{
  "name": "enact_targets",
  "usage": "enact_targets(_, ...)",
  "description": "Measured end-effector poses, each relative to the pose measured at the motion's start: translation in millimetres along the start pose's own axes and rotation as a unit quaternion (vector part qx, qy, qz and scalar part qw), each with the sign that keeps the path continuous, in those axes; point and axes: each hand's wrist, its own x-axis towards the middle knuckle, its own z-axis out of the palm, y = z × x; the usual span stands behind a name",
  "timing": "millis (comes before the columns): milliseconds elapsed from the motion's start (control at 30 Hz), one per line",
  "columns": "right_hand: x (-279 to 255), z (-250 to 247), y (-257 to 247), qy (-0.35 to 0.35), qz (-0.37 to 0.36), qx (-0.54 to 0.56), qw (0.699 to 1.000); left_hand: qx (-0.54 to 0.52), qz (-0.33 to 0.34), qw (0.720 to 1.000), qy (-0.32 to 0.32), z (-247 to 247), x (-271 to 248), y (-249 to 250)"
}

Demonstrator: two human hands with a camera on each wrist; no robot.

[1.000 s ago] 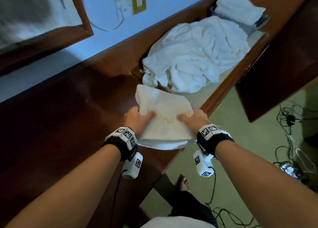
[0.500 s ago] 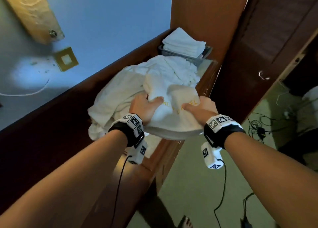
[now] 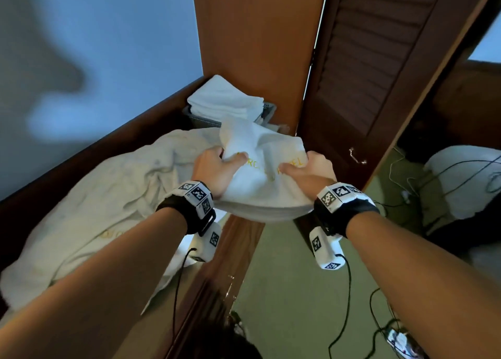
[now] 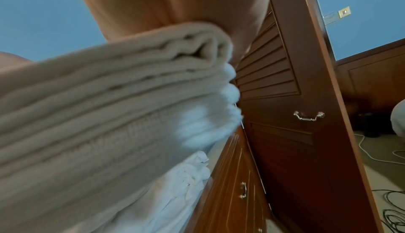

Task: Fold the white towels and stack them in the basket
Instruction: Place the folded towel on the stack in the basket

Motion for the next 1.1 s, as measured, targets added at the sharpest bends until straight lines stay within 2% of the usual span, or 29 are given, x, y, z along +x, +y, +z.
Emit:
enact_targets(200, 123, 0, 10, 0.003, 0.001, -0.018, 1.0, -0.006, 0.012, 1.0, -0.008, 59, 109, -2)
enact_targets(433, 268, 4, -9, -0.004, -0.016, -0.055, 0.998, 0.01, 0.014, 1.0, -0.003, 100, 233, 4)
enact_targets(700, 423, 37, -46, -0.05, -0.114, -0.143, 0.982, -0.003, -0.033, 0.999, 0.031, 116, 335, -18)
enact_targets(800, 483, 53, -53, -0.054, -0.154, -0.172, 0.972, -0.011, -0.049, 0.998, 0.022, 127, 370, -24)
enact_targets(967, 595, 91, -80, -0.111, -0.217, -0.133, 0.961, -0.036, -0.091, 0.994, 0.053, 156, 443, -28)
enact_targets(1100, 667, 122, -101, -0.123, -0.263, -0.129, 0.948, -0.05, -0.131, 0.984, 0.114, 175, 496, -34)
